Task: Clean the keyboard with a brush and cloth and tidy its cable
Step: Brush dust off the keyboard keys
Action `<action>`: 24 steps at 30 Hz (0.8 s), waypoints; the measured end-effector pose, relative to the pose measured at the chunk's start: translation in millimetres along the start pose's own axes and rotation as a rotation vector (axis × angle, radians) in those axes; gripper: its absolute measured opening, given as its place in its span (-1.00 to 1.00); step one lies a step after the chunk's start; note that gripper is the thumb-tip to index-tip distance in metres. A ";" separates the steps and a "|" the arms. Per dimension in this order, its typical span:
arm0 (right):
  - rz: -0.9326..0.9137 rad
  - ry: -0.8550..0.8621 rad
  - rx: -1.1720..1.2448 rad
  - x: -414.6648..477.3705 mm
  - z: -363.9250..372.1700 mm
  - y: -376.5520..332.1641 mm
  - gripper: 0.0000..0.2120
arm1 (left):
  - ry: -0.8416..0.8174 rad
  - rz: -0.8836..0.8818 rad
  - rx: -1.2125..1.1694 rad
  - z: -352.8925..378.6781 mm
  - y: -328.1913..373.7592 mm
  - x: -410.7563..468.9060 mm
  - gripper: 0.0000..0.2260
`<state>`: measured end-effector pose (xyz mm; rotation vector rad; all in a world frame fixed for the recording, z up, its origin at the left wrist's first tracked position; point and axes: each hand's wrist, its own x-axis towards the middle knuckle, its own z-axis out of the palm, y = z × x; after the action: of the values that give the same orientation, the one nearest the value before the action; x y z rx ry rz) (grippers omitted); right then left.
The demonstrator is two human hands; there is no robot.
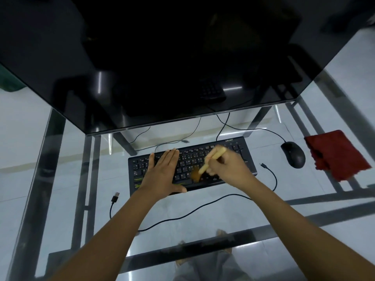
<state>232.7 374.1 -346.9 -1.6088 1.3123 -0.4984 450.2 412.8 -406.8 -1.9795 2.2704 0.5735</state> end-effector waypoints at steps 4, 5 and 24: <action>0.013 -0.032 -0.123 11.0 -10.0 2.1 -0.88 | -0.016 -0.024 0.031 -1.8 2.5 3.3 0.13; -0.028 0.127 -0.094 16.3 -12.9 2.6 -0.87 | -0.022 -0.033 0.032 -2.0 4.8 4.4 0.13; 0.083 0.160 0.076 32.2 -69.4 32.5 -0.92 | 0.005 0.024 -0.119 -2.3 76.9 48.2 0.15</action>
<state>172.1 317.5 -351.5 -1.4695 1.4558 -0.6292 368.3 374.2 -401.5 -2.0099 2.3163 0.7232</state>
